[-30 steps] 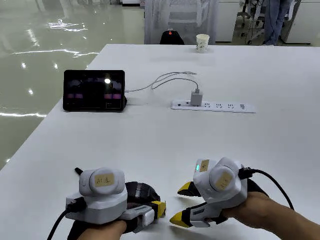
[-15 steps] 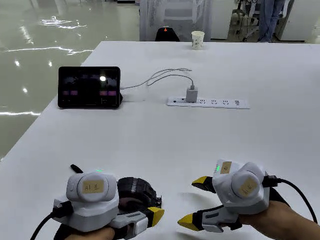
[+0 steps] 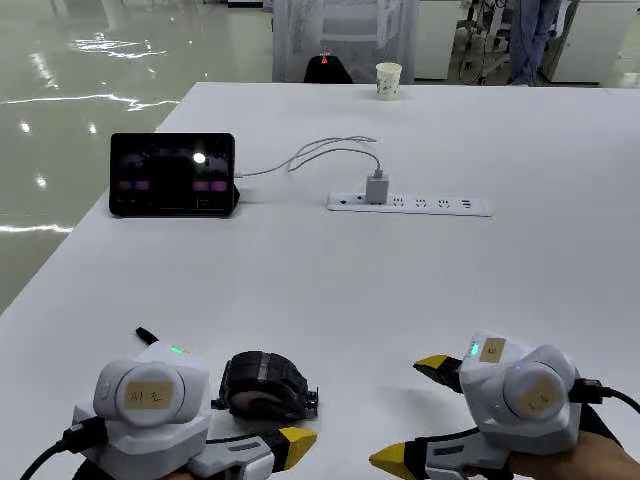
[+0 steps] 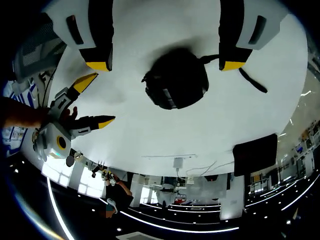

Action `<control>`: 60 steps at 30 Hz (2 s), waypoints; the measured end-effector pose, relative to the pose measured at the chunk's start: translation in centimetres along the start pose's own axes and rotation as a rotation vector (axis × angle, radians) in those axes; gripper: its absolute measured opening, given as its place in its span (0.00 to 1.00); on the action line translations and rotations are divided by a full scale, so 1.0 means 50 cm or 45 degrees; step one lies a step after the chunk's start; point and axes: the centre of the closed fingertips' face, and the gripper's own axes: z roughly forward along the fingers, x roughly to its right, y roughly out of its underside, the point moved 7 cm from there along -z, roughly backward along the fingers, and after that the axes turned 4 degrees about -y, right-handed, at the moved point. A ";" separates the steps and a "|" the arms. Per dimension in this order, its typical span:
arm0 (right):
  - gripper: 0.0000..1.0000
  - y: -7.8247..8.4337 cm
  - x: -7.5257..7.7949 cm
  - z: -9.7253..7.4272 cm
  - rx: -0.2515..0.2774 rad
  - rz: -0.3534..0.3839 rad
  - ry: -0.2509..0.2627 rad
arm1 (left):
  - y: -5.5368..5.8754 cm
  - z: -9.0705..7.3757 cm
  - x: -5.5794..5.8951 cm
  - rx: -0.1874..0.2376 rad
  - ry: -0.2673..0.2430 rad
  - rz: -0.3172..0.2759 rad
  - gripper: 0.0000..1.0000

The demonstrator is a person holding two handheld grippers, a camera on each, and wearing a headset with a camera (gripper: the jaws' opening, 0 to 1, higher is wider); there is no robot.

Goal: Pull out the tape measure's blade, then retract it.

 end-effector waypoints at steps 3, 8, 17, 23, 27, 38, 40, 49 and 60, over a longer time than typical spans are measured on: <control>0.77 0.007 -0.003 -0.014 0.021 0.020 0.031 | 0.003 -0.004 0.000 0.009 0.015 0.031 0.85; 0.81 0.021 -0.009 -0.035 0.030 0.052 0.068 | 0.007 -0.012 -0.003 0.030 0.033 0.049 0.87; 0.86 0.040 -0.020 -0.070 0.072 0.113 0.120 | 0.015 -0.031 -0.008 0.068 0.071 0.103 0.90; 0.90 0.056 -0.034 -0.094 0.116 0.148 0.152 | 0.022 -0.040 -0.002 0.096 0.105 0.129 0.94; 0.93 0.065 -0.043 -0.107 0.129 0.163 0.175 | 0.027 -0.043 0.004 0.102 0.119 0.159 0.96; 0.98 0.077 -0.072 -0.136 0.188 0.204 0.217 | 0.039 -0.053 0.025 0.138 0.177 0.219 0.99; 0.99 0.078 -0.077 -0.140 0.207 0.220 0.219 | 0.041 -0.057 0.029 0.147 0.187 0.233 0.99; 0.99 0.092 -0.101 -0.149 0.190 0.254 0.200 | 0.045 -0.074 0.029 0.197 0.202 0.259 0.99; 0.99 0.093 -0.109 -0.158 0.190 0.226 0.215 | 0.049 -0.082 0.032 0.214 0.213 0.262 0.99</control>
